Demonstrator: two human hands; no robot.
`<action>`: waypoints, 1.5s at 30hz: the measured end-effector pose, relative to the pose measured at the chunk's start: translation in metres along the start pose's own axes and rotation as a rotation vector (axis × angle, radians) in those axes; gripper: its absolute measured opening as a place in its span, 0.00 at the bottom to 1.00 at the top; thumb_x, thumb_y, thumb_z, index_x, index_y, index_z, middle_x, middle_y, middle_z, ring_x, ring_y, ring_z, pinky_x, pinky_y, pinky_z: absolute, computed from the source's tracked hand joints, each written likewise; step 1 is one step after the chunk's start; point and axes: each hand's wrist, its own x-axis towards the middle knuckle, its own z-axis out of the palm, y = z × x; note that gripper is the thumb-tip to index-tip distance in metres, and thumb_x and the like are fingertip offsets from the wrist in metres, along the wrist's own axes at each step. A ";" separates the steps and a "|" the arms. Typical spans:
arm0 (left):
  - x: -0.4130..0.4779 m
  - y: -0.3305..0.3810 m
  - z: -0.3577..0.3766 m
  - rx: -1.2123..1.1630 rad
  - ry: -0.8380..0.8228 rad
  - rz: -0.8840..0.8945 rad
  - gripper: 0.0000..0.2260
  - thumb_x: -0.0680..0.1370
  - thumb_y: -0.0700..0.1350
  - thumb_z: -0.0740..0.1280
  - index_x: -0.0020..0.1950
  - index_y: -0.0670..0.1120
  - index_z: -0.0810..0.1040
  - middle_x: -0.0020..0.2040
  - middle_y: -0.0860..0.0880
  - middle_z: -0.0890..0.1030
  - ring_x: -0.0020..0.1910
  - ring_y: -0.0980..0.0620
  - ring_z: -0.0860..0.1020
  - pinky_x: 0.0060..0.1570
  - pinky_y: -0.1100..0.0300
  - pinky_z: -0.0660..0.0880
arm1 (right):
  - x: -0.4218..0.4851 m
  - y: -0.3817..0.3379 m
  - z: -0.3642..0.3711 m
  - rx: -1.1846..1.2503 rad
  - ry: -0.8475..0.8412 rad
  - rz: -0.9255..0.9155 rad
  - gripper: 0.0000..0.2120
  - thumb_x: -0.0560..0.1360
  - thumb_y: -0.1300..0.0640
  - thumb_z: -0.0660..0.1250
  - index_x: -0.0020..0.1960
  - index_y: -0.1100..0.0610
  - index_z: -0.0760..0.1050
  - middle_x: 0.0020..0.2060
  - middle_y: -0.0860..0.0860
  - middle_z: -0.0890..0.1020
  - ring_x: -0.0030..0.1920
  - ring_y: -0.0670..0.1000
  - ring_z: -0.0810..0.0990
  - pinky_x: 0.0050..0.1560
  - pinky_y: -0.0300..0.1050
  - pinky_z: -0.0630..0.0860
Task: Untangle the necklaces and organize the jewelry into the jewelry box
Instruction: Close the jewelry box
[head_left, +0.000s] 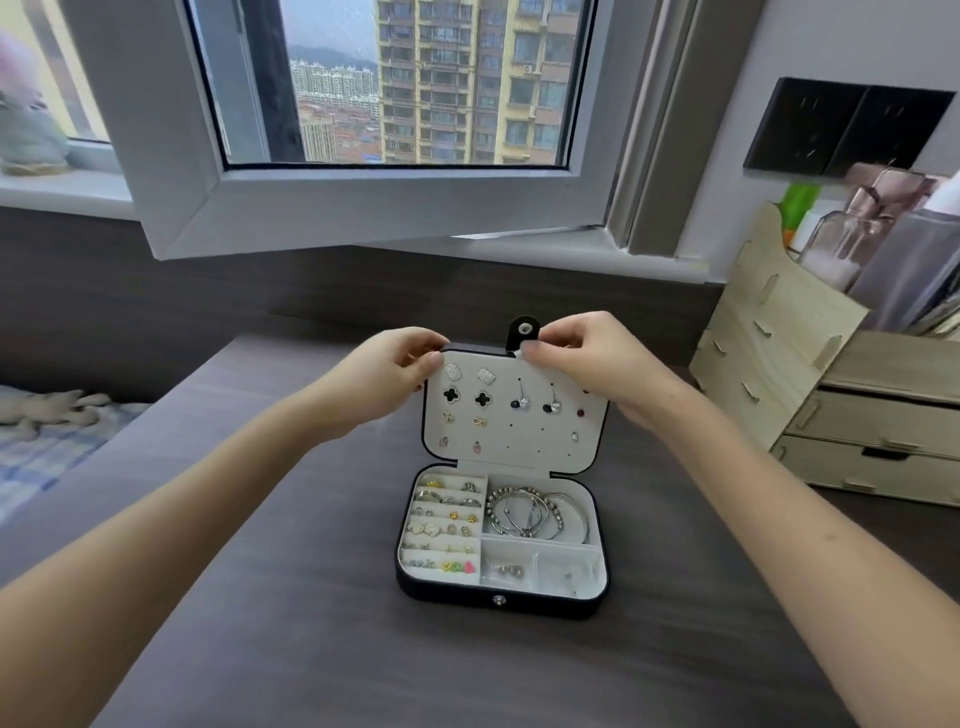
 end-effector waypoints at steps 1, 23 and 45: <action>-0.001 0.001 0.000 0.025 0.009 0.014 0.12 0.81 0.43 0.60 0.64 0.45 0.74 0.53 0.49 0.80 0.54 0.51 0.78 0.58 0.55 0.74 | 0.000 -0.003 0.000 0.014 -0.025 0.022 0.08 0.74 0.52 0.69 0.40 0.53 0.82 0.34 0.53 0.72 0.36 0.51 0.65 0.31 0.39 0.61; -0.040 -0.022 -0.015 0.310 0.055 0.552 0.11 0.77 0.44 0.66 0.59 0.43 0.78 0.48 0.56 0.78 0.45 0.61 0.77 0.48 0.74 0.72 | -0.038 0.000 0.005 -0.641 0.156 -0.733 0.09 0.70 0.51 0.69 0.40 0.57 0.81 0.36 0.48 0.82 0.35 0.47 0.79 0.42 0.40 0.72; -0.111 -0.072 0.031 0.497 0.109 0.845 0.18 0.75 0.59 0.65 0.62 0.54 0.73 0.49 0.50 0.72 0.46 0.48 0.75 0.46 0.55 0.74 | -0.125 0.045 0.065 -0.828 0.025 -0.912 0.06 0.65 0.66 0.61 0.40 0.63 0.75 0.39 0.55 0.76 0.37 0.57 0.73 0.37 0.51 0.73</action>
